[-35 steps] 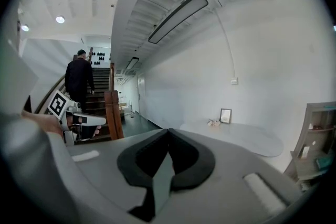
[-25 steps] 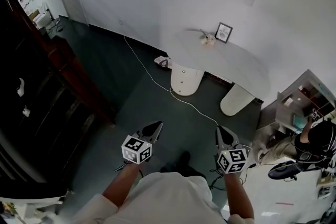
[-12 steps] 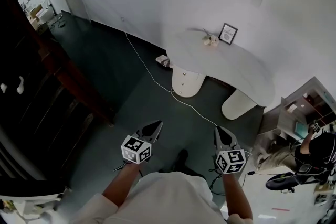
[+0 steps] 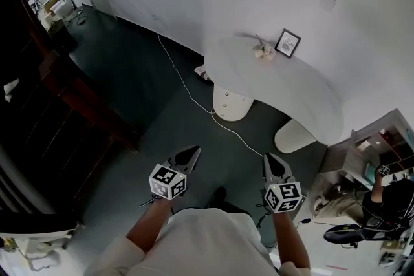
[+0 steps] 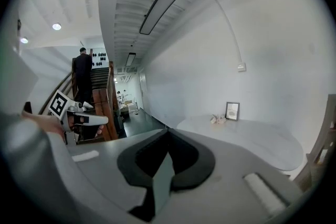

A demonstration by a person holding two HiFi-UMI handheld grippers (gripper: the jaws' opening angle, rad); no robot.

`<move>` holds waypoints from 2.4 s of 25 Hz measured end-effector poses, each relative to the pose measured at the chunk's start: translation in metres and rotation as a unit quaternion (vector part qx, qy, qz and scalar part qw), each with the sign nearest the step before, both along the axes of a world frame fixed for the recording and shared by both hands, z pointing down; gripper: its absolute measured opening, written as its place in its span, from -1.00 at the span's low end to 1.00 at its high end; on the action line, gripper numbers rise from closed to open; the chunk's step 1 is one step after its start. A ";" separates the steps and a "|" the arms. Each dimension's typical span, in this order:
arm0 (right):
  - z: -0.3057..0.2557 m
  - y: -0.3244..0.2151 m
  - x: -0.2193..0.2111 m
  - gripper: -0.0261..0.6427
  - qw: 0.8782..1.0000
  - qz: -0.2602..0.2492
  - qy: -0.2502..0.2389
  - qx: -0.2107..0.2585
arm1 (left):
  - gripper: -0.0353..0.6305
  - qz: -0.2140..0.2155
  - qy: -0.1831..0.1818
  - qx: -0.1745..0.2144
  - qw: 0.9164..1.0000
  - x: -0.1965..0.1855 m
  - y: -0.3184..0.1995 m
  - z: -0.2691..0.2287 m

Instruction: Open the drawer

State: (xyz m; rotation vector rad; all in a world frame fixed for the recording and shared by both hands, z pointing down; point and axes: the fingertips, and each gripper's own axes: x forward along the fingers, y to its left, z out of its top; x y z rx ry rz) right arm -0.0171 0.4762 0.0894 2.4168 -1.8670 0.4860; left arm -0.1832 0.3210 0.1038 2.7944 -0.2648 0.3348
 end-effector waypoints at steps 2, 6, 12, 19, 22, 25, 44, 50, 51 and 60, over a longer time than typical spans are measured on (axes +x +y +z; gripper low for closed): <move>0.004 -0.005 0.016 -0.90 1.000 -0.010 0.000 -0.004 | -0.87 -0.006 -0.004 -0.001 1.000 0.016 -0.003 0.001; 0.016 -0.017 0.046 -0.90 1.000 -0.026 -0.010 -0.010 | -0.87 -0.017 -0.010 -0.005 1.000 0.045 -0.007 0.006; 0.030 -0.032 0.071 -0.90 0.999 -0.045 -0.023 -0.014 | -0.87 -0.032 -0.026 -0.008 0.999 0.065 -0.013 0.018; 0.041 -0.044 0.098 -0.90 0.998 -0.055 -0.036 -0.021 | -0.87 -0.039 -0.039 -0.014 0.998 0.091 -0.020 0.027; 0.044 -0.053 0.108 -0.90 0.997 -0.056 -0.039 -0.024 | -0.87 -0.038 -0.040 -0.015 0.998 0.101 -0.026 0.027; 0.045 -0.064 0.115 -0.90 0.997 -0.057 -0.040 -0.027 | -0.87 -0.037 -0.039 -0.016 0.998 0.108 -0.037 0.026; 0.073 -0.196 0.149 -0.90 0.997 -0.041 -0.040 -0.058 | -0.87 -0.015 -0.047 -0.028 0.998 0.148 -0.177 0.060; 0.090 -0.239 0.170 -0.90 0.996 -0.029 -0.043 -0.068 | -0.87 0.010 -0.056 -0.040 0.998 0.172 -0.218 0.086; 0.094 -0.245 0.171 -0.90 0.996 -0.027 -0.046 -0.073 | -0.87 0.014 -0.059 -0.042 0.997 0.175 -0.223 0.090; 0.114 -0.285 0.185 -0.89 0.994 -0.004 -0.049 -0.094 | -0.87 0.048 -0.046 -0.043 0.997 0.205 -0.263 0.114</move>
